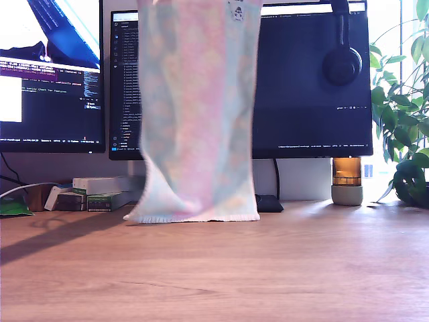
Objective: Fold the tea towel to a neat square and place it to the right
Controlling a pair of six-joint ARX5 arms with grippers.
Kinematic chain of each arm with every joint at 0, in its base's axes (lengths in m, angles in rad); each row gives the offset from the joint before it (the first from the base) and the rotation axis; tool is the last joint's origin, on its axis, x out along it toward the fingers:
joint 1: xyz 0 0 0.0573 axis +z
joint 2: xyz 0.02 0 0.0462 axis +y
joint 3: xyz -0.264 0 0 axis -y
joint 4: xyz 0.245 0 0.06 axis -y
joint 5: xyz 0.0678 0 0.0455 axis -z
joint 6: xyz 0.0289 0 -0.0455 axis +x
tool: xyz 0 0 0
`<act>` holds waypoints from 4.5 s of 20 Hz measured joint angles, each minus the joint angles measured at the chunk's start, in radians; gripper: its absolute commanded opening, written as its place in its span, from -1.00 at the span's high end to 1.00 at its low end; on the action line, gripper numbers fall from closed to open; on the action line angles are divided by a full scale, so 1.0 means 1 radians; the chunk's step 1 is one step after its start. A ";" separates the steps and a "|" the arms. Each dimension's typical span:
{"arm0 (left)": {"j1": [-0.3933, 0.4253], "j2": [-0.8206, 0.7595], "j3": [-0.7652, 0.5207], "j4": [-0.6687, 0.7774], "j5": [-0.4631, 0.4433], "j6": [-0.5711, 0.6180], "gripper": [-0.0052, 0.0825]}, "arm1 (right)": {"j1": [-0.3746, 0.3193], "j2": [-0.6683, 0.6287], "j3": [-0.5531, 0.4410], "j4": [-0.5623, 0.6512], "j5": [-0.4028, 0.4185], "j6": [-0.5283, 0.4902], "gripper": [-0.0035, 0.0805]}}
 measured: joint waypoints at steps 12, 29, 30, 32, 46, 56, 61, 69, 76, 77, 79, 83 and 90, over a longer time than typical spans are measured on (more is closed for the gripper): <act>-0.021 -0.001 0.001 -0.544 0.180 -0.064 0.94 | -0.002 0.000 0.000 -0.441 -0.195 0.086 0.94; -0.035 -0.002 0.009 0.066 -0.236 -0.089 0.93 | 0.019 0.001 0.001 0.153 -0.032 0.172 0.94; -0.034 -0.002 0.027 0.077 -0.237 -0.089 0.93 | 0.019 0.001 0.004 0.152 -0.025 0.172 0.94; -0.035 -0.010 0.037 0.035 -0.237 -0.089 0.93 | 0.019 0.001 0.004 0.120 -0.018 0.172 0.94; -0.031 -0.014 0.036 -0.241 -0.148 -0.104 0.94 | 0.021 0.002 0.004 -0.105 -0.091 0.165 0.94; -0.014 -0.014 0.036 -0.700 0.193 -0.194 0.93 | 0.086 0.002 0.004 -0.458 -0.397 0.357 0.94; -0.013 -0.037 0.036 -0.699 0.210 -0.160 0.93 | 0.083 0.002 0.004 -0.459 -0.320 0.420 0.94; -0.010 -0.159 -0.169 -0.600 0.185 -0.165 0.93 | 0.099 -0.055 -0.077 -0.456 -0.249 0.442 0.94; -0.003 -0.475 -0.541 -0.412 0.168 -0.237 0.93 | 0.150 -0.360 -0.538 -0.303 -0.270 0.489 0.94; -0.005 -0.513 -0.595 -0.406 0.175 -0.243 0.93 | 0.166 -0.405 -0.615 -0.284 -0.272 0.505 0.94; -0.025 -0.571 -0.719 -0.387 0.186 -0.262 0.93 | 0.197 -0.489 -0.757 -0.246 -0.275 0.539 0.94; -0.061 -0.669 -0.906 -0.364 0.217 -0.328 0.93 | 0.210 -0.650 -1.010 -0.181 -0.321 0.607 0.94; -0.162 -0.738 -1.057 -0.366 0.257 -0.402 0.93 | 0.267 -0.780 -1.254 -0.142 -0.388 0.694 0.94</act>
